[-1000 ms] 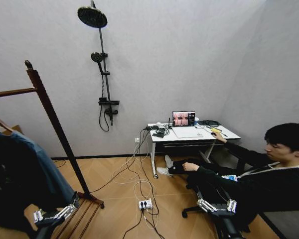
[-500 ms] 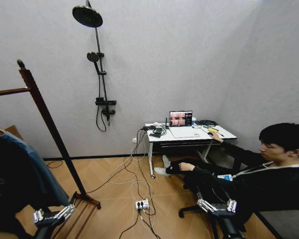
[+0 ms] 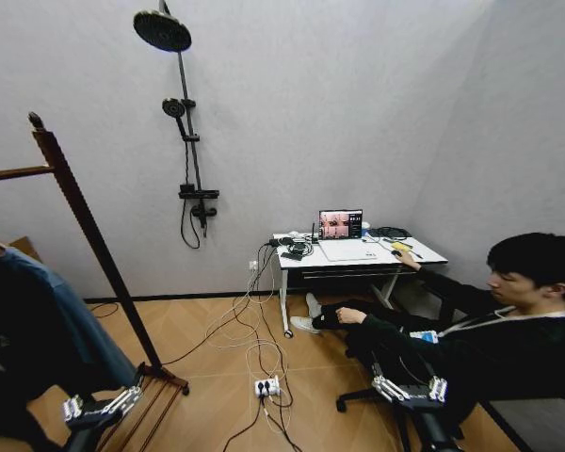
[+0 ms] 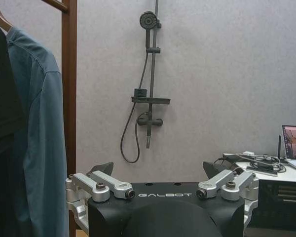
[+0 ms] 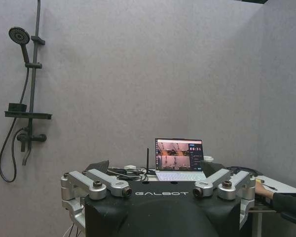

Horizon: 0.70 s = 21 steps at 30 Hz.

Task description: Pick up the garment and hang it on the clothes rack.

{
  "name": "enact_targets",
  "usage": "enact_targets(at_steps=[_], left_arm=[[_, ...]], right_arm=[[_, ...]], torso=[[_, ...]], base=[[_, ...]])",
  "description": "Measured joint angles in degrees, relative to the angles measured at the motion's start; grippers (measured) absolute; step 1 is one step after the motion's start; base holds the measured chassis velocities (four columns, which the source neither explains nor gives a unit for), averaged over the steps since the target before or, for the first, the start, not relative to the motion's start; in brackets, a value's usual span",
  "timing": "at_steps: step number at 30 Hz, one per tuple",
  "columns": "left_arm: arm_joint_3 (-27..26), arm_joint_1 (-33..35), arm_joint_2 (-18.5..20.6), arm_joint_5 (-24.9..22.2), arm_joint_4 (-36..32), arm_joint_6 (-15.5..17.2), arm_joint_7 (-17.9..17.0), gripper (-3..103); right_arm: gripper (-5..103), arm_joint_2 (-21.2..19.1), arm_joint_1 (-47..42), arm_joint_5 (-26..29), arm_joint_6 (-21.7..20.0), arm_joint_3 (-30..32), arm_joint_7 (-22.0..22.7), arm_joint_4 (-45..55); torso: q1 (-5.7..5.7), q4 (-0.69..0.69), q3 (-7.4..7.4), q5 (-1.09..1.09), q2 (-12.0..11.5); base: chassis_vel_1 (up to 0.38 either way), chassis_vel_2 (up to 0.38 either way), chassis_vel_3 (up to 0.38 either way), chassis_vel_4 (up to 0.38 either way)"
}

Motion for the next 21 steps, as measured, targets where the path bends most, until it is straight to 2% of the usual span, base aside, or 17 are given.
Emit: enact_targets(at_steps=[10, 21], left_arm=[[0.0, 0.0, 0.0, 0.0, 0.0, 0.0, 0.0, 100], [0.0, 0.0, 0.0, 0.0, 0.0, 0.0, 0.0, 100]], right_arm=[[100, 0.0, 0.0, 0.0, 0.0, 0.0, 0.0, 0.0], [100, 0.0, 0.0, 0.0, 0.0, 0.0, 0.0, 0.0]], torso=[[0.02, -0.01, 0.0, -0.01, 0.0], [-0.02, 0.01, -0.01, -0.01, 0.0]], base=[[0.068, -0.087, -0.077, 0.093], [0.236, -0.231, -0.23, 0.221]])
